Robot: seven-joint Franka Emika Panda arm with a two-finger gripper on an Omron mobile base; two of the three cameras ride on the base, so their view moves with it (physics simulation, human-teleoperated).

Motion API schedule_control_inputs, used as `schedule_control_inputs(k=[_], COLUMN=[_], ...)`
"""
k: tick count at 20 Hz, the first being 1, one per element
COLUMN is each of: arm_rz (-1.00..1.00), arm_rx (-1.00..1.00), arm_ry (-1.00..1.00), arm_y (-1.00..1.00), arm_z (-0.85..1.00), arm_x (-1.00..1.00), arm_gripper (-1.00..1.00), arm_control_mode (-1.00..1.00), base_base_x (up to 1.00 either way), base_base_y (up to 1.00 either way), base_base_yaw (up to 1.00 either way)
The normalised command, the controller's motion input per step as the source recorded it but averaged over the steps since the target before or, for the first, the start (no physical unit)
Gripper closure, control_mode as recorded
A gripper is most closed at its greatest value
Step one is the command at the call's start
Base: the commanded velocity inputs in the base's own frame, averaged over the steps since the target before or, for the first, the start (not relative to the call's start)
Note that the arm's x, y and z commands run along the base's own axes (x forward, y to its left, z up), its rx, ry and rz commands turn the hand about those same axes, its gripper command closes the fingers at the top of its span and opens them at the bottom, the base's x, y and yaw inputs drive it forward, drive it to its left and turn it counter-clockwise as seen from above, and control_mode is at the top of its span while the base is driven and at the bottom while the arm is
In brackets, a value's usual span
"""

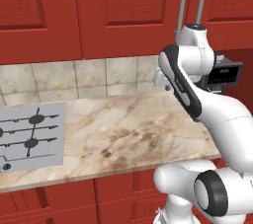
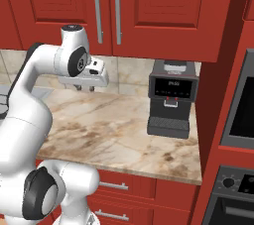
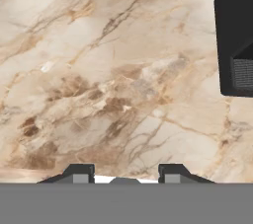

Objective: Move the bowls from the cabinet to the plates on the dining table.

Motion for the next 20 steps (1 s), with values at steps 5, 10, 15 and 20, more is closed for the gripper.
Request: schedule_control_inputs(k=[5, 10, 15, 20], arm_rz=[0.00, 0.00, 0.00, 0.00], arm_rx=[0.00, 0.00, 0.00, 0.00], arm_ry=[0.00, -0.02, -0.01, -0.03], arm_y=[0.00, 0.00, 0.00, 0.00], arm_z=[0.00, 0.00, 0.00, 0.00], arm_x=[-0.07, -0.16, -0.11, -0.21], arm_gripper=[-1.00, -1.00, -1.00, -1.00], arm_control_mode=[-1.00, -1.00, -1.00, -1.00], base_base_x=[0.00, 0.00, 0.00, 0.00], base_base_y=[0.00, 0.00, 0.00, 0.00], base_base_yaw=[0.00, 0.00, 0.00, 0.00])
